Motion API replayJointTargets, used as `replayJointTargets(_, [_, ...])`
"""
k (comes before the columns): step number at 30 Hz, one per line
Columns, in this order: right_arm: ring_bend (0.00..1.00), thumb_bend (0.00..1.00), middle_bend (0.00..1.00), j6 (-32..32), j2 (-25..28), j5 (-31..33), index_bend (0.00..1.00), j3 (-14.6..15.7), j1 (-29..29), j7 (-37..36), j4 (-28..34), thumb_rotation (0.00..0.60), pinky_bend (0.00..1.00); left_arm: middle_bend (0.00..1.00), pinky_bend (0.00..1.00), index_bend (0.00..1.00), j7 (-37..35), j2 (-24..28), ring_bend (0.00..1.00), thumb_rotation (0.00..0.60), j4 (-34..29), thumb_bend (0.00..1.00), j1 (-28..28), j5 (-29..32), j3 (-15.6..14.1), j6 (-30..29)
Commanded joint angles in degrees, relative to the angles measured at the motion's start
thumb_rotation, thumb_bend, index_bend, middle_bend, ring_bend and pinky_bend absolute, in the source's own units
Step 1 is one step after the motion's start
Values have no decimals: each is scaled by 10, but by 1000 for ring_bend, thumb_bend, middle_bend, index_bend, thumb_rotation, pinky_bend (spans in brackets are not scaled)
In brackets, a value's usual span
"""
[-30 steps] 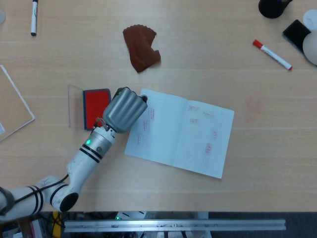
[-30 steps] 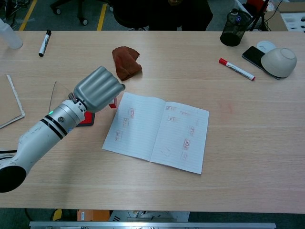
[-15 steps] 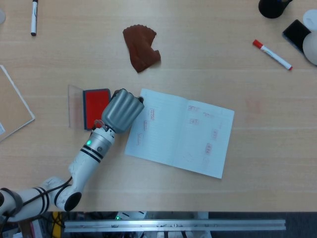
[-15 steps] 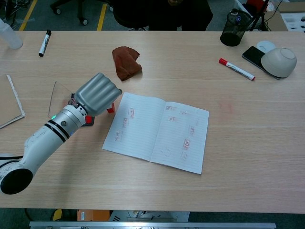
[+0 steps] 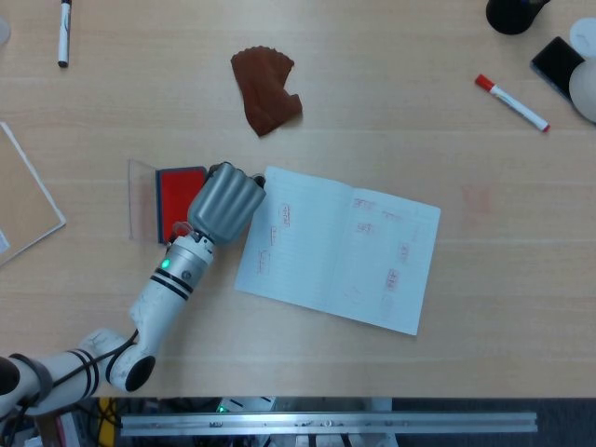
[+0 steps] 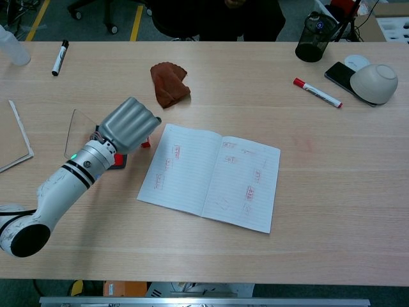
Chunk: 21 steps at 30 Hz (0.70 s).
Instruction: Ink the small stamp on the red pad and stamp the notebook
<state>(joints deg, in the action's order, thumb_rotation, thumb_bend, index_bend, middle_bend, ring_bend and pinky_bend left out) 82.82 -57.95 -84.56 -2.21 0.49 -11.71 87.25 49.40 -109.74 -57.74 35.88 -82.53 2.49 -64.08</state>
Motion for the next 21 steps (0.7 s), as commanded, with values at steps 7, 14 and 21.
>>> replayJointTargets(7, [179,304,275,1,0,2,149,0,-1,0,0,600,223,948,1000,418,10,7,982,600,-25,274,0,-2,2,-4])
replayJointTargets(14, [179,304,275,1,3,5,149,-4,2,0,0,600,223,912,1000,337,17,49,947,600,-108,274,-6,2,20,-28])
replayJointTargets(21, [179,304,275,-19,11,-3,149,-5,18,8,4,600,223,739,1000,315,-47,151,763,600,-263,274,-43,31,44,-68])
